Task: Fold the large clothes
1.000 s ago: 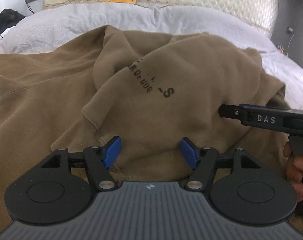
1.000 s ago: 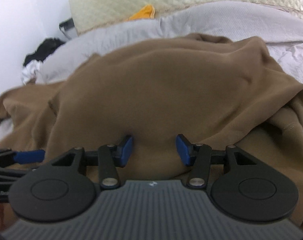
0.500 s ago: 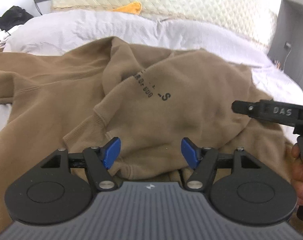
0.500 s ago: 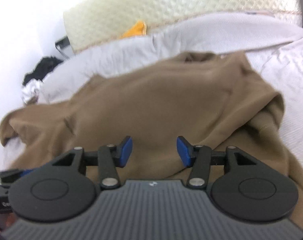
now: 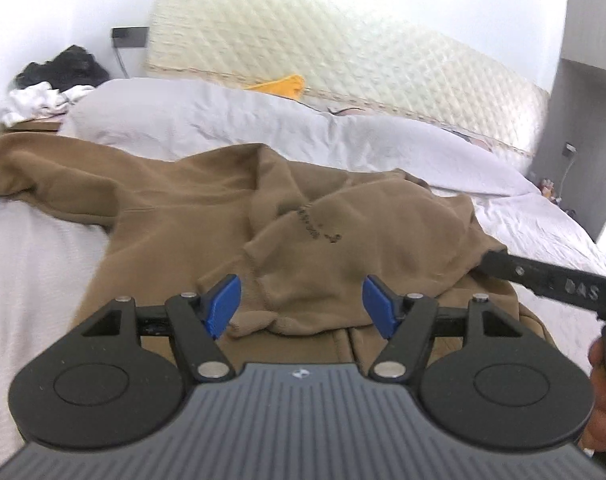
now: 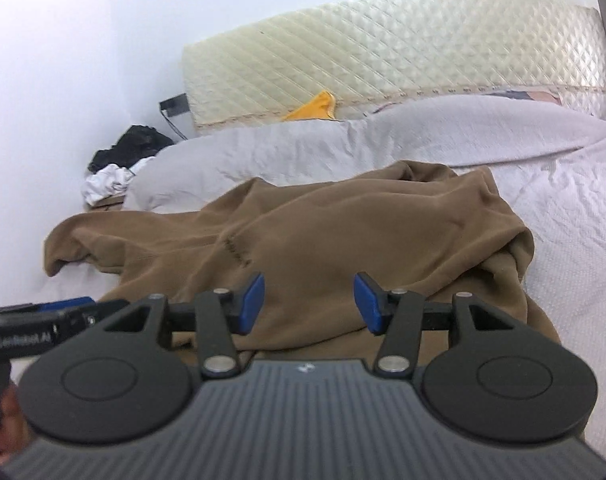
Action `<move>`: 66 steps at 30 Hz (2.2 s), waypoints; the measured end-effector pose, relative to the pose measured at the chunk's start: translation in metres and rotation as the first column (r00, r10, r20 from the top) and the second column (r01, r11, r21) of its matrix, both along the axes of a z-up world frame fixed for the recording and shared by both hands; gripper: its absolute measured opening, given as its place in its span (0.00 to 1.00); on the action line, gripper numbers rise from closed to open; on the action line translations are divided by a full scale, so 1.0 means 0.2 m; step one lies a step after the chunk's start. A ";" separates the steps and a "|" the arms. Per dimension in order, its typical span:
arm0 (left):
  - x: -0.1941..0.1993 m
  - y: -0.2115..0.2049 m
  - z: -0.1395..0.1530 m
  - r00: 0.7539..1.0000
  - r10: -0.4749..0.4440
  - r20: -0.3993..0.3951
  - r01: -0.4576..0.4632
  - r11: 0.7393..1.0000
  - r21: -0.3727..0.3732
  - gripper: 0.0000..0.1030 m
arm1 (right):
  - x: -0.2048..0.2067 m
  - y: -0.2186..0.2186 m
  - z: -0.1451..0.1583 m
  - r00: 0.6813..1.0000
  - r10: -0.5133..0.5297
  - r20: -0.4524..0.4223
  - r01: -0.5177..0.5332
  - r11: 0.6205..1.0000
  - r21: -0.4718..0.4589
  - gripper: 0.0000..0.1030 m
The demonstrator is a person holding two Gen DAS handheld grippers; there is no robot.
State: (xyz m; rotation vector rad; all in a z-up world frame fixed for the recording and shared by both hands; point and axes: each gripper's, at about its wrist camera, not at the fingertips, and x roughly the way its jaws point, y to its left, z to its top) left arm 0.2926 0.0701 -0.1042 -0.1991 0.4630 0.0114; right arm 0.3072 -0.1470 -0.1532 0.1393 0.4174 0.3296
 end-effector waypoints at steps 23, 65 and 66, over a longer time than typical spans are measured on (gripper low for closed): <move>0.21 1.61 -0.22 0.904 0.352 -0.243 -0.427 0.768 -0.477 0.81 | 0.03 0.26 -0.23 0.993 0.025 -0.118 -0.029 0.999 -0.028 0.59; 0.70 2.30 0.46 0.711 0.688 -0.148 -0.704 0.690 -0.169 0.14 | 0.28 0.36 -0.32 0.973 -0.044 -0.227 0.040 0.999 -0.022 0.71; 0.70 2.24 0.54 0.723 0.680 -0.125 -0.691 0.708 -0.144 0.14 | 0.27 0.35 -0.30 0.975 -0.040 -0.221 0.038 0.999 -0.015 0.71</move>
